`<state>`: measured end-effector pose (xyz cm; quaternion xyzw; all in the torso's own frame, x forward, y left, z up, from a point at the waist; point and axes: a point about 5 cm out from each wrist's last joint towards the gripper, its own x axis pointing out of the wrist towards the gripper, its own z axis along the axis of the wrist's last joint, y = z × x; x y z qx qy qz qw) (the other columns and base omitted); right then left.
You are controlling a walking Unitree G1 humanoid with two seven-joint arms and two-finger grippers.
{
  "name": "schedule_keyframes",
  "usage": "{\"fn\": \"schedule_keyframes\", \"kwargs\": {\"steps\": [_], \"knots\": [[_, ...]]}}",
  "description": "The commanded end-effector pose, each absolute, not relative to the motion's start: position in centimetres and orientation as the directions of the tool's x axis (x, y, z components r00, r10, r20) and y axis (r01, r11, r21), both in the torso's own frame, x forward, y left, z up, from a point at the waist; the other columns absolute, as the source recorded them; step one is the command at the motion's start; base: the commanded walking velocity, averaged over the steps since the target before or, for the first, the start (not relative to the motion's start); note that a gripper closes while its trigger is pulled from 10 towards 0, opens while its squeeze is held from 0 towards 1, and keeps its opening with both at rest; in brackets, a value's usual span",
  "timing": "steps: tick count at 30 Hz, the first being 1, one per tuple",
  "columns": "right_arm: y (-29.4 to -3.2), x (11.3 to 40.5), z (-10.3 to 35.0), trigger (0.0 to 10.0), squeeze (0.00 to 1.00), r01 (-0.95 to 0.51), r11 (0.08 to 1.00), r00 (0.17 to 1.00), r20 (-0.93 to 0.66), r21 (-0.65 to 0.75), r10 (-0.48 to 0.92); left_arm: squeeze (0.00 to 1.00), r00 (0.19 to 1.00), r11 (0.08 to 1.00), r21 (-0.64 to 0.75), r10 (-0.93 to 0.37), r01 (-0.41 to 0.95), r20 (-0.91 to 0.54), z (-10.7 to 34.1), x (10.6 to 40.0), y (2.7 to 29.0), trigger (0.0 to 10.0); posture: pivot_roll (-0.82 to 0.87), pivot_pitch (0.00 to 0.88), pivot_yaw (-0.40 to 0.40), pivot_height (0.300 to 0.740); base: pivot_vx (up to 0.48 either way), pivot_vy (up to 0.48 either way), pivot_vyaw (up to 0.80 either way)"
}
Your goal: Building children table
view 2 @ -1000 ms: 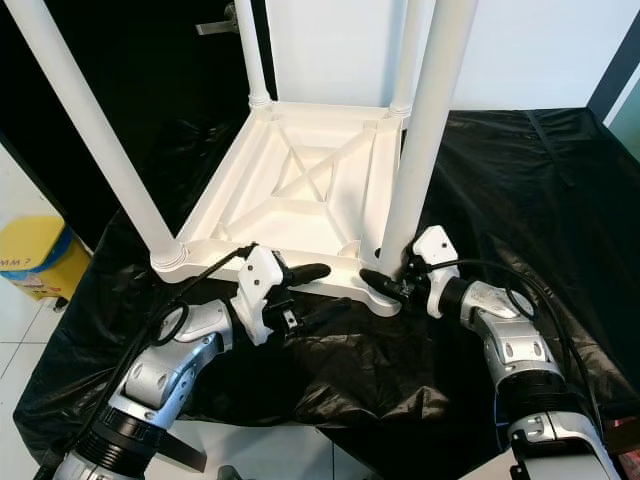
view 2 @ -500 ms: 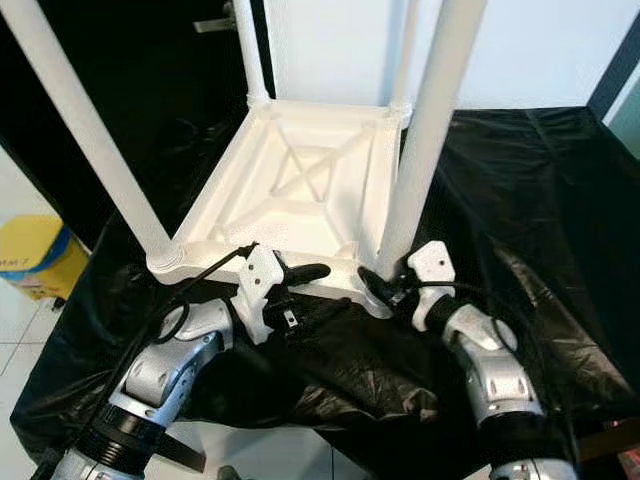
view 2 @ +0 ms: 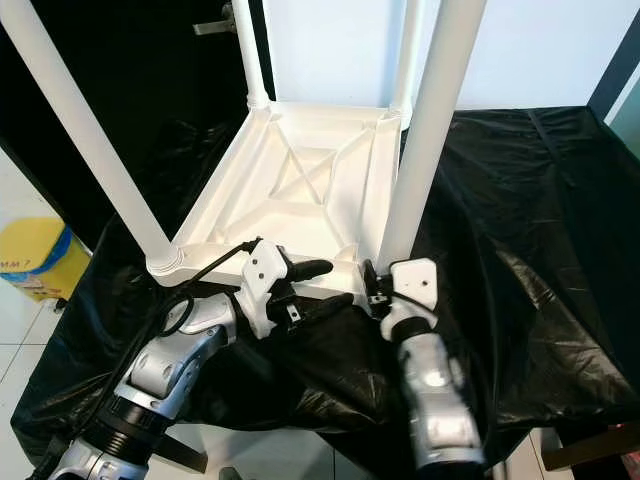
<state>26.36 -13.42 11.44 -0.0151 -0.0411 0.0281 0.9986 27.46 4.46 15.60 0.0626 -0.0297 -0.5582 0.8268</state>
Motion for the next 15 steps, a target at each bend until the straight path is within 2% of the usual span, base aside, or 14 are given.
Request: {"fn": "schedule_keyframes", "kwargs": {"steps": [1, 14, 15], "knots": [[-13.88, 26.02, 9.99, 10.0, 0.0, -0.016, 0.999, 1.0, 0.001, -0.04, 0.016, 0.0, 0.351, 0.345, 0.137, -0.936, 0.929, -0.022, 15.52, 27.48, 4.33, 10.0, -0.2, 0.031, 0.048, 0.74, 0.0, 0.0, 0.0], [-13.77, 26.05, 10.76, 10.0, 0.0, -0.012, 0.999, 1.0, 0.023, -0.043, 0.013, 0.0, 0.351, 0.346, 0.15, -0.936, 0.926, -0.009, 15.78, 28.04, 4.01, 10.0, -0.2, 0.01, 0.04, 0.74, 0.0, 0.0, 0.0], [-13.88, 26.12, 10.95, 10.0, 1.0, -0.043, 0.998, 0.998, 0.032, -0.041, 0.044, 0.0, 0.352, 0.347, 0.153, -0.936, 0.925, -0.008, 15.86, 28.11, 4.05, 10.0, -0.2, 0.004, 0.039, 0.74, 0.0, 0.0, 0.0]]}}
